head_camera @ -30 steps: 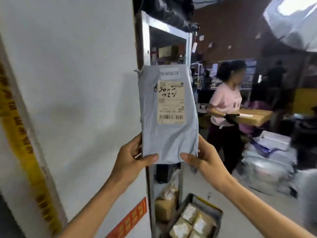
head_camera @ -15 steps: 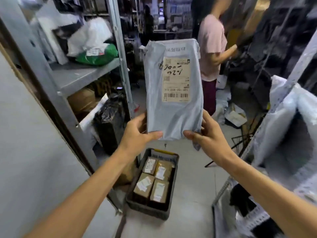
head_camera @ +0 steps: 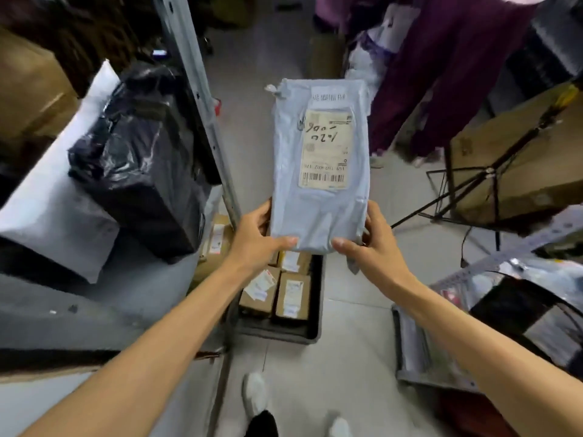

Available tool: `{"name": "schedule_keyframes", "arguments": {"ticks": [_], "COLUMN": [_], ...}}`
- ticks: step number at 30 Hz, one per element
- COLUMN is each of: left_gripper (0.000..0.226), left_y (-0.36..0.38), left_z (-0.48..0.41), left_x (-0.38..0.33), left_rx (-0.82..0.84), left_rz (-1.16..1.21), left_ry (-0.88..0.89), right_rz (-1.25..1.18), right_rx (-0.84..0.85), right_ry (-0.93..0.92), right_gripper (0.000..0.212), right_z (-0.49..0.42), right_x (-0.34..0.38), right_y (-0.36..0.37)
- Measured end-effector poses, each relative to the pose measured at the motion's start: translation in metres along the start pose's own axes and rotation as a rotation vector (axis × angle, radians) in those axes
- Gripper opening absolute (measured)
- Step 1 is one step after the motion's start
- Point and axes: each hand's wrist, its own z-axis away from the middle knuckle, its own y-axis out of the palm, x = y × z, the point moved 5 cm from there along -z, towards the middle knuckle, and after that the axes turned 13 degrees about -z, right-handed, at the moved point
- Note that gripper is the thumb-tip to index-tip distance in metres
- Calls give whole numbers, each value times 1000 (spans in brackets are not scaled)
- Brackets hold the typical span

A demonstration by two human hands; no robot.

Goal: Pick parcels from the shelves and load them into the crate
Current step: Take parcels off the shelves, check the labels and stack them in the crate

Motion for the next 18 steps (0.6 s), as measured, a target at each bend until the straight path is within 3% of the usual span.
{"name": "schedule_keyframes", "arguments": {"ticks": [7,18], "left_gripper": [65,69], "left_y": [16,77], "left_z": [-75,-178], "left_x": [129,324], "left_rx": [33,77], "left_rz": [-21,-28], "left_ry": [-189,-468], "right_rz": [20,27], "right_rx": [-39,7], "right_ry": [197,444], "right_gripper": [67,64], "right_z": [-74,-176], "right_x": [-133,-342], "right_y": [17,11]}}
